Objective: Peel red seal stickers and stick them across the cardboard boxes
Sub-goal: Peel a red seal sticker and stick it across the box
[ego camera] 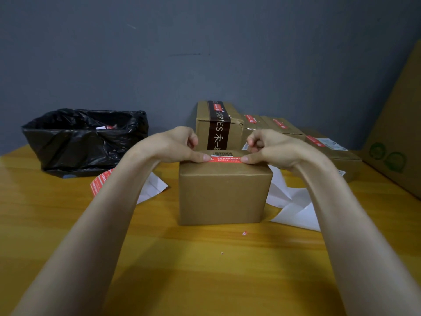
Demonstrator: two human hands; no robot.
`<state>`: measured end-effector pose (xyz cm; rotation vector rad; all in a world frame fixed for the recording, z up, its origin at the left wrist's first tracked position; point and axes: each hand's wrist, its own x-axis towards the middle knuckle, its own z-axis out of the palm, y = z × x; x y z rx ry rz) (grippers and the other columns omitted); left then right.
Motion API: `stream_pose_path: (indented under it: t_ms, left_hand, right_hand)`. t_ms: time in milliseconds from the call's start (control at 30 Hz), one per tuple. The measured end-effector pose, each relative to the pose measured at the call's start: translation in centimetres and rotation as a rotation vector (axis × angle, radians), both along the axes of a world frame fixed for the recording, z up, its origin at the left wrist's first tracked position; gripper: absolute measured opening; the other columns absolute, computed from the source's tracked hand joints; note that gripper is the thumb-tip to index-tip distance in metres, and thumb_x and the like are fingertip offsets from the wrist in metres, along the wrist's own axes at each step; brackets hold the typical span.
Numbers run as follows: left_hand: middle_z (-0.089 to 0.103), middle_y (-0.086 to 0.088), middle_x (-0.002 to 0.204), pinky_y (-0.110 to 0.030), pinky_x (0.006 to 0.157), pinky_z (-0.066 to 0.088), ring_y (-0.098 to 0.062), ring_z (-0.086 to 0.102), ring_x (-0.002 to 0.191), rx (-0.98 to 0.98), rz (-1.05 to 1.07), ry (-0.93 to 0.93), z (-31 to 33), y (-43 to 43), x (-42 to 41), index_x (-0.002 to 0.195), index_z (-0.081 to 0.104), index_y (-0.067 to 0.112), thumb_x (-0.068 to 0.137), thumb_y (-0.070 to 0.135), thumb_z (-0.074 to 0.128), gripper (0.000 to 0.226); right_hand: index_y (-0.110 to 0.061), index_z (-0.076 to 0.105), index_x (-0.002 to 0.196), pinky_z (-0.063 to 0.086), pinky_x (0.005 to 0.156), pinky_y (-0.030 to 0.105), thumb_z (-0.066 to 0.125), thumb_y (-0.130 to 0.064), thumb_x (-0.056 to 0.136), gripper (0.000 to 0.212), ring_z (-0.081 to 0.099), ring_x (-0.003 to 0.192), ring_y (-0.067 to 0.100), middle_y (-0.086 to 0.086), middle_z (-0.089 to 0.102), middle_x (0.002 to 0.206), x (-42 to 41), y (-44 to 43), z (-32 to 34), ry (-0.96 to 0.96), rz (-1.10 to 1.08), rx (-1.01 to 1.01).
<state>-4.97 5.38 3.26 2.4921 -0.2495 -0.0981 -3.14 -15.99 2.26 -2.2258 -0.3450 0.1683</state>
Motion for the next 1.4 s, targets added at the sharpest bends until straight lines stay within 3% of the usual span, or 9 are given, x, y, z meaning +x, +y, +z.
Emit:
stream_pose_path:
  t_ms: [133, 333, 500, 600, 733, 833, 1033, 1133, 1400]
  left_hand:
    - [0.046, 0.004, 0.079, -0.024, 0.067, 0.038, -0.007, 0.043, 0.071, -0.057, -0.006, 0.011, 0.0, 0.5, 0.0, 0.090, 0.049, 0.018, 0.082, 0.026, 0.070, 0.024]
    - [0.048, 0.003, 0.077, -0.024, 0.062, 0.037, -0.008, 0.044, 0.069, -0.057, 0.058, -0.064, -0.7, -0.2, 0.3, 0.083, 0.047, 0.020, 0.082, 0.037, 0.067, 0.025]
    - [0.047, 0.002, 0.075, -0.026, 0.068, 0.041, -0.010, 0.045, 0.069, -0.091, 0.070, -0.098, -1.1, -0.3, 0.6, 0.081, 0.047, 0.021, 0.086, 0.024, 0.065, 0.019]
    - [0.054, 0.001, 0.092, -0.030, 0.081, 0.044, -0.014, 0.052, 0.090, -0.086, 0.058, -0.131, -1.1, -0.2, 0.4, 0.092, 0.052, 0.021, 0.085, 0.031, 0.065, 0.018]
    - [0.043, 0.005, 0.134, -0.029, 0.100, 0.034, -0.014, 0.041, 0.124, 0.003, -0.034, 0.016, -0.4, 0.0, -1.0, 0.134, 0.044, 0.022, 0.067, 0.062, 0.059, 0.080]
    - [0.037, 0.010, 0.141, -0.030, 0.105, 0.036, -0.010, 0.042, 0.121, 0.042, -0.166, 0.179, 0.0, 0.7, -2.0, 0.144, 0.027, 0.027, 0.058, 0.063, 0.073, 0.105]
    - [0.038, 0.006, 0.137, -0.026, 0.097, 0.042, -0.013, 0.044, 0.118, 0.083, -0.172, 0.145, -0.7, 1.4, -2.0, 0.146, 0.016, 0.030, 0.070, 0.023, 0.080, 0.100]
    - [0.044, 0.007, 0.129, -0.021, 0.087, 0.044, -0.012, 0.049, 0.111, -0.003, -0.135, 0.113, -1.0, 1.8, -2.2, 0.143, 0.025, 0.031, 0.067, 0.020, 0.082, 0.096]
    - [0.058, -0.004, 0.114, -0.039, 0.081, 0.057, -0.020, 0.064, 0.098, -0.390, -0.054, 0.016, 0.4, 4.6, -5.0, 0.110, 0.063, 0.036, 0.055, 0.031, 0.087, 0.061]
  right_hand:
    - [-0.017, 0.043, 0.077, 0.034, 0.067, 0.026, 0.067, 0.000, 0.081, 0.029, 0.041, 0.065, 0.010, -0.003, 0.043, 0.068, -0.1, -0.2, 0.0, 0.029, 0.021, 0.071]
    - [-0.023, 0.039, 0.073, 0.034, 0.063, 0.026, 0.072, -0.030, 0.080, 0.035, 0.045, 0.079, 0.014, -0.004, 0.046, 0.082, 0.1, 1.5, -0.6, -0.110, -0.132, -0.068]
    - [-0.022, 0.038, 0.072, 0.036, 0.067, 0.028, 0.067, -0.015, 0.084, 0.032, 0.044, 0.074, 0.016, -0.002, 0.044, 0.076, 0.5, 1.2, -0.8, -0.105, -0.147, -0.028]
    - [-0.020, 0.038, 0.071, 0.033, 0.059, 0.024, 0.064, -0.008, 0.085, 0.032, 0.040, 0.065, 0.011, -0.003, 0.040, 0.071, 0.2, 1.0, -0.5, -0.097, -0.148, 0.007]
    - [-0.021, 0.041, 0.071, 0.036, 0.062, 0.026, 0.063, -0.010, 0.086, 0.029, 0.045, 0.070, 0.014, 0.000, 0.046, 0.075, 0.2, 0.8, -0.6, -0.106, -0.143, 0.037]
    - [-0.021, 0.045, 0.071, 0.035, 0.060, 0.025, 0.060, -0.016, 0.089, 0.024, 0.045, 0.067, 0.013, -0.001, 0.047, 0.070, 0.3, 0.7, -0.6, -0.121, -0.151, 0.064]
    - [-0.021, 0.050, 0.075, 0.036, 0.063, 0.026, 0.058, -0.017, 0.091, 0.018, 0.046, 0.068, 0.012, -0.002, 0.050, 0.072, 0.1, 0.5, -0.5, -0.150, -0.142, 0.109]
    - [-0.018, 0.051, 0.078, 0.036, 0.059, 0.023, 0.056, -0.016, 0.092, 0.015, 0.047, 0.067, 0.011, -0.001, 0.053, 0.075, -0.3, 0.6, -0.3, -0.163, -0.132, 0.123]
    - [-0.016, 0.052, 0.078, 0.044, 0.057, 0.018, 0.052, -0.014, 0.095, 0.017, 0.055, 0.069, 0.008, 0.000, 0.057, 0.078, -0.8, 0.9, 0.7, -0.234, -0.169, 0.310]
